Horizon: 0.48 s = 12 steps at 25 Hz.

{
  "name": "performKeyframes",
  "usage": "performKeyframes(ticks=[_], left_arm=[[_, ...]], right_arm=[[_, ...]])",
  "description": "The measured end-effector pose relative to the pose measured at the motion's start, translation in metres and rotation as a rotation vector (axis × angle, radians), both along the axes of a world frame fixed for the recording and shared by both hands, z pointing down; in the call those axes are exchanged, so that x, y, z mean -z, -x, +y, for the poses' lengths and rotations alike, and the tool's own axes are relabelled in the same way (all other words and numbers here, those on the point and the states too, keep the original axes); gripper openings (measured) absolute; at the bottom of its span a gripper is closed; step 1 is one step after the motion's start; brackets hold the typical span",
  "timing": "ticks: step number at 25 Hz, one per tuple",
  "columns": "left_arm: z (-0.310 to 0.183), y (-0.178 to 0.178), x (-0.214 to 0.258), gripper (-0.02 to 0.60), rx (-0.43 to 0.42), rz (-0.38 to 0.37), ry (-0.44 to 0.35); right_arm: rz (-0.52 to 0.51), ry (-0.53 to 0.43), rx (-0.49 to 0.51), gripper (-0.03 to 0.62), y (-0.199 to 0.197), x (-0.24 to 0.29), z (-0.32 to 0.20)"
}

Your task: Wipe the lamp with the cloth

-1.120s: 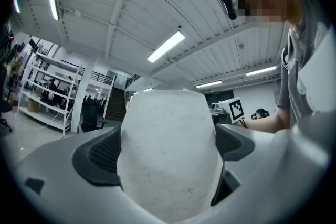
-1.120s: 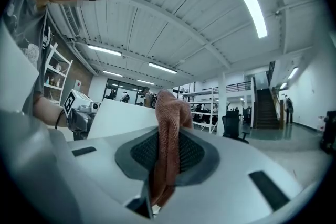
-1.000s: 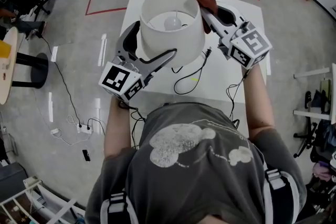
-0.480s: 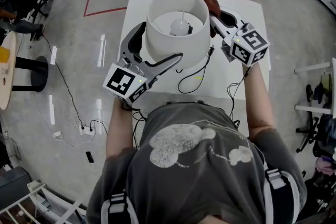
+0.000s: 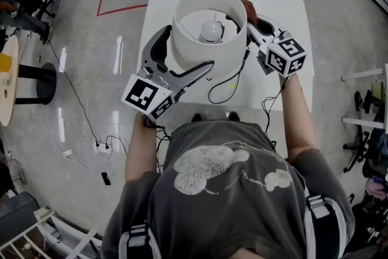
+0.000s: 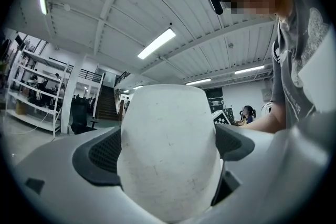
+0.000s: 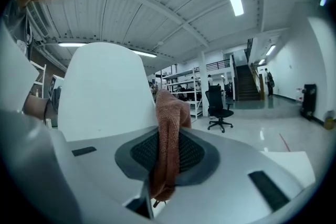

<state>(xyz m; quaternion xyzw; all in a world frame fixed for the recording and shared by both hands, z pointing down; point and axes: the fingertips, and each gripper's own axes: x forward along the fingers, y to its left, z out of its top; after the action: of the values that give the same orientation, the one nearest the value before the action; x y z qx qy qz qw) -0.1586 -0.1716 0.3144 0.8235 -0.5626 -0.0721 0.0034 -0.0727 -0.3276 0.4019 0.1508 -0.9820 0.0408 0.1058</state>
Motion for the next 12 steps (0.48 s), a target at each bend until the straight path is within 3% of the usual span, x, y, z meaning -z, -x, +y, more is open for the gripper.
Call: performKeyframes(ticks=[7, 12], left_arm=[[0.016, 0.023, 0.011, 0.603, 0.038, 0.065, -0.033], [0.033, 0.04, 0.006, 0.603, -0.002, 0.071, -0.018]], right_arm=[[0.013, -0.016, -0.112, 0.057, -0.02, 0.003, 0.006], [-0.012, -0.023, -0.256, 0.057, -0.05, 0.011, 0.019]])
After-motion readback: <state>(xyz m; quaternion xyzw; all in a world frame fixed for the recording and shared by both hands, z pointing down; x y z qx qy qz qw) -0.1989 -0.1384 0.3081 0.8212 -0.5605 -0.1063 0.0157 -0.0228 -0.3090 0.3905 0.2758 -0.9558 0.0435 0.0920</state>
